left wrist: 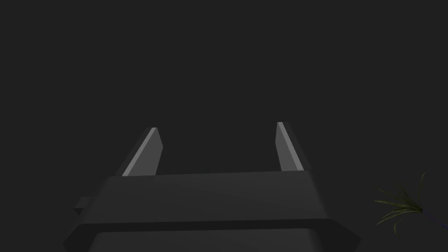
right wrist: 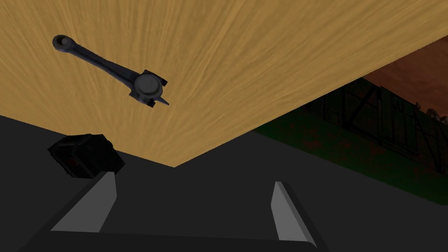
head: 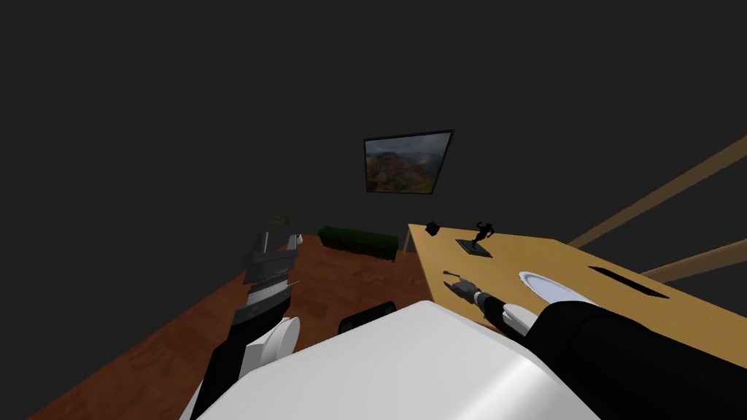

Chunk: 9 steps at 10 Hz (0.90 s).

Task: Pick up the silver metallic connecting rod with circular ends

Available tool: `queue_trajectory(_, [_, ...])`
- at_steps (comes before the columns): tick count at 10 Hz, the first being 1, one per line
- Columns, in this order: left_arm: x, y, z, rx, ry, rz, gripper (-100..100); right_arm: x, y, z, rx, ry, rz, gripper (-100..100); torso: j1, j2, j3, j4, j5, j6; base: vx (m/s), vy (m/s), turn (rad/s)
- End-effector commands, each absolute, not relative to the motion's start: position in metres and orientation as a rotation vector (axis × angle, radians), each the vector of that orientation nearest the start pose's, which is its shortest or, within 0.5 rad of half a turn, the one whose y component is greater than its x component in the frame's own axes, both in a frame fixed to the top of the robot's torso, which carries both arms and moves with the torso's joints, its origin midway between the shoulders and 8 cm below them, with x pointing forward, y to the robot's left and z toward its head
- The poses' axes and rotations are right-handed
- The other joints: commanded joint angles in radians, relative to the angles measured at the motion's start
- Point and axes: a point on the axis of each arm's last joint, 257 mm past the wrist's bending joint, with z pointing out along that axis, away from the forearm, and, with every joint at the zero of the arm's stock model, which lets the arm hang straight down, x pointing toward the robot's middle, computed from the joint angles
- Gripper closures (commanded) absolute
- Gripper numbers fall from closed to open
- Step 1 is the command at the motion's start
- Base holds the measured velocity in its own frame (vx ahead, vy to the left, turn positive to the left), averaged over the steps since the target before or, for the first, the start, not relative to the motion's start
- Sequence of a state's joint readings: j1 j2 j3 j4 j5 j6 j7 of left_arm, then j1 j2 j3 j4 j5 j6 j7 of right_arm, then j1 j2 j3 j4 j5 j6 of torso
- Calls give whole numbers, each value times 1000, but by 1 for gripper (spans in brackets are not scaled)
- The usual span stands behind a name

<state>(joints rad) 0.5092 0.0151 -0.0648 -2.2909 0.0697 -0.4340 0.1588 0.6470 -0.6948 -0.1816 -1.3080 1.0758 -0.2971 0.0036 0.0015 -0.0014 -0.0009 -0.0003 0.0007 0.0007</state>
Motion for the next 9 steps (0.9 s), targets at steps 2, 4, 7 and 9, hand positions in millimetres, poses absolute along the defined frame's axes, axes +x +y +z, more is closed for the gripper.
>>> queue_trajectory(2, [354,266,13,-816,580,-1540,0,166,-601,-448,-38,2406,-351,-100,0,2,1,0,0,0,33,11,106])
queue_trajectory(4, [354,266,13,-816,580,-1540,0,143,-615,-457,-99,2468,-408,-100,-1,1,1,0,0,0,53,1,184])
queue_trajectory(7, [354,266,13,-816,580,-1540,0,114,-630,-468,-195,2546,-475,-100,-1,0,0,0,0,0,55,-3,134])
queue_trajectory(9, [354,266,13,-816,580,-1540,0,89,-642,-476,-266,2609,-521,-100,-1,0,0,0,0,0,49,-13,162])
